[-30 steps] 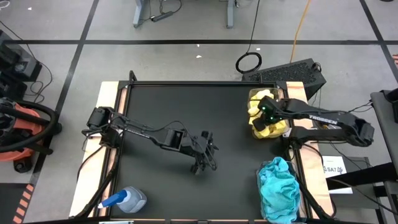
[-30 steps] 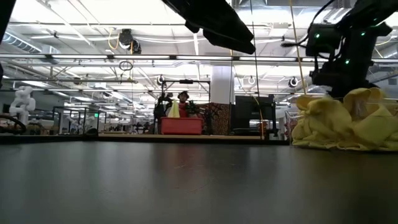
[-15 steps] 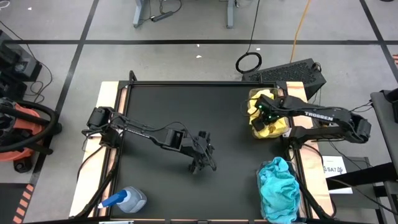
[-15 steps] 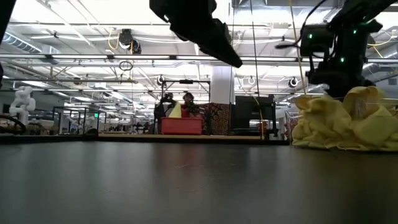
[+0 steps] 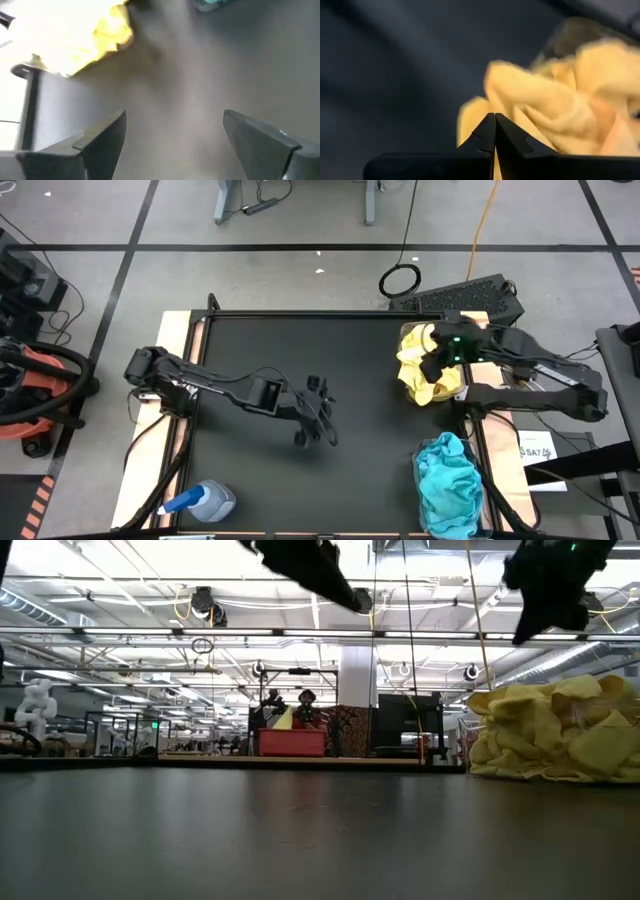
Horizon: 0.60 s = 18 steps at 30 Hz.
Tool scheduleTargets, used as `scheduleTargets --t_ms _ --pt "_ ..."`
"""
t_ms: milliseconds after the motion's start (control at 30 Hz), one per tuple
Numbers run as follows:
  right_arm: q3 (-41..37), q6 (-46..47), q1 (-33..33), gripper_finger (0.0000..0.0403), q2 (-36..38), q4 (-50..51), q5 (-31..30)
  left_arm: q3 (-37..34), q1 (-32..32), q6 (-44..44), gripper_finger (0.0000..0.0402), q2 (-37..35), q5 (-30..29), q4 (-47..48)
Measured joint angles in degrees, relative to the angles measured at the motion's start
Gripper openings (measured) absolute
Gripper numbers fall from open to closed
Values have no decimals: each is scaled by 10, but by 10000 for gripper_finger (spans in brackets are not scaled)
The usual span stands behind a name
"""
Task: Sort microfiber towel by color & place in baskets
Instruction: Return to Home Position
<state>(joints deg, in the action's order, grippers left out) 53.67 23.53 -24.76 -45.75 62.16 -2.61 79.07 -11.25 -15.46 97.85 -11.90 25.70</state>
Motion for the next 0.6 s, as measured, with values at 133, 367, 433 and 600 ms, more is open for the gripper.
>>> scheduleTargets --t_ms 133,367,433,600 --pt "32 -32 29 2 38 -12 8 0 8 0 338 -43 -7 25" --pt "44 -105 81 2 109 -79 55 0 11 3 338 -127 -20 90" --pt "44 -117 94 2 130 -94 69 0 11 9 338 -153 -31 102" --pt "44 -142 120 2 174 -124 85 0 11 28 338 -228 -58 145"
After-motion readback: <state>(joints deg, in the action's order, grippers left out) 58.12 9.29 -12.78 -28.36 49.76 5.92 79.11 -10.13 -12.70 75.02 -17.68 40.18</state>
